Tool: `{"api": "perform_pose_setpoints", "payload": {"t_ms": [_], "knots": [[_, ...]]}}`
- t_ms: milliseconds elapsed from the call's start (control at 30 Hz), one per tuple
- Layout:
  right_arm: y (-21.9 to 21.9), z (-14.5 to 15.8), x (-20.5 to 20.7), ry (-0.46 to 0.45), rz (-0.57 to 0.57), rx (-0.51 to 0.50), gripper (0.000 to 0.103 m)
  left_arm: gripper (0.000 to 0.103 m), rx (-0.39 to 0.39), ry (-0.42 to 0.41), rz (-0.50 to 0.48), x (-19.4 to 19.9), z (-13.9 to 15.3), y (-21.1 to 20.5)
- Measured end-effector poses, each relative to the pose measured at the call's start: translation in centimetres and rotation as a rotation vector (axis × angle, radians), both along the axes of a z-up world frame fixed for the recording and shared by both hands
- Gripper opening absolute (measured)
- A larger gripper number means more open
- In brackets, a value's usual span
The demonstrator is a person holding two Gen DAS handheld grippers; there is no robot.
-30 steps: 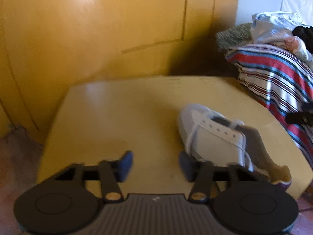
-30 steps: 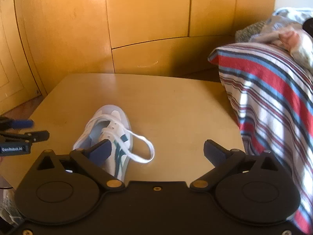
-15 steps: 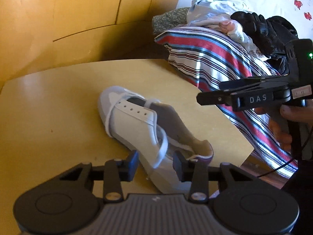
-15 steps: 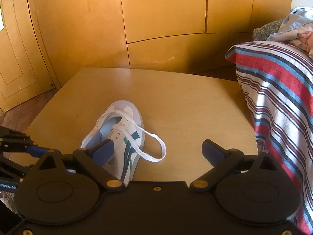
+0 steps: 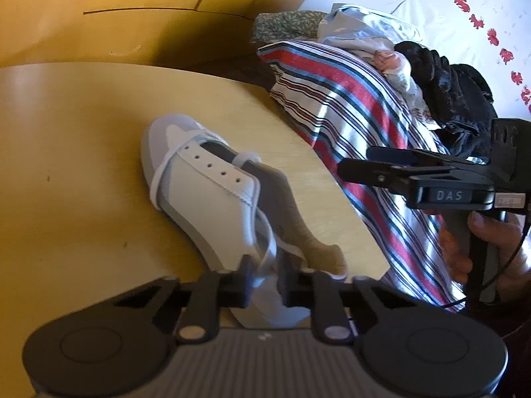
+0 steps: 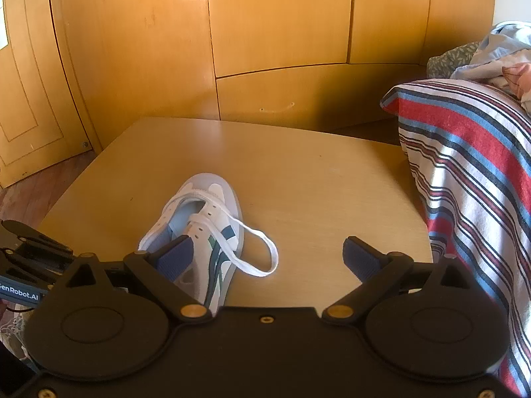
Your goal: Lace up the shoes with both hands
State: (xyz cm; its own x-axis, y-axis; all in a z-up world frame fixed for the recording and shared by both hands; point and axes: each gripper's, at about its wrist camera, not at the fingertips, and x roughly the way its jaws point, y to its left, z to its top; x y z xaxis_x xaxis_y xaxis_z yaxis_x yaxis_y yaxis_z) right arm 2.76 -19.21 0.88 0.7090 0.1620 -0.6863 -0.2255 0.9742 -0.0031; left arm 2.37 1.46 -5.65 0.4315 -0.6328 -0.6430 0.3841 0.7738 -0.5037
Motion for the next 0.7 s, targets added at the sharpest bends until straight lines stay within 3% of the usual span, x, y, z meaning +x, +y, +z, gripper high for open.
{"api": "perform_pose_setpoints", "payload": {"t_ms": [33, 200, 300, 333, 433, 533, 700], "knots": [[0.0, 0.0, 0.0, 0.0, 0.002, -0.001, 0.1, 0.001, 0.007, -0.003, -0.008, -0.1, 0.1, -0.2], [-0.3, -0.2, -0.2, 0.007, 0.003, 0.008, 0.1, 0.001, 0.055, -0.047, -0.028, -0.6, 1.0, -0.8], [-0.4, -0.2, -0.4, 0.006, -0.005, 0.003, 0.1, 0.001, 0.133, -0.127, -0.036, -1.3, 2.3, -1.2], [-0.4, -0.2, -0.4, 0.005, -0.005, 0.003, 0.1, 0.001, 0.205, -0.19, -0.032, -1.8, 3.0, -1.5], [-0.4, -0.2, -0.6, 0.002, -0.008, 0.003, 0.1, 0.001, 0.519, -0.475, 0.015, -3.9, 5.7, -2.6], [-0.5, 0.2, -0.8, -0.012, -0.008, 0.003, 0.1, 0.0, 0.786, -0.752, 0.139, -5.1, 9.9, -1.8], [-1.0, 1.2, -1.0, -0.038, -0.032, 0.04, 0.1, 0.0, 1.04, -1.005, 0.417, -5.5, 22.4, 4.0]]}}
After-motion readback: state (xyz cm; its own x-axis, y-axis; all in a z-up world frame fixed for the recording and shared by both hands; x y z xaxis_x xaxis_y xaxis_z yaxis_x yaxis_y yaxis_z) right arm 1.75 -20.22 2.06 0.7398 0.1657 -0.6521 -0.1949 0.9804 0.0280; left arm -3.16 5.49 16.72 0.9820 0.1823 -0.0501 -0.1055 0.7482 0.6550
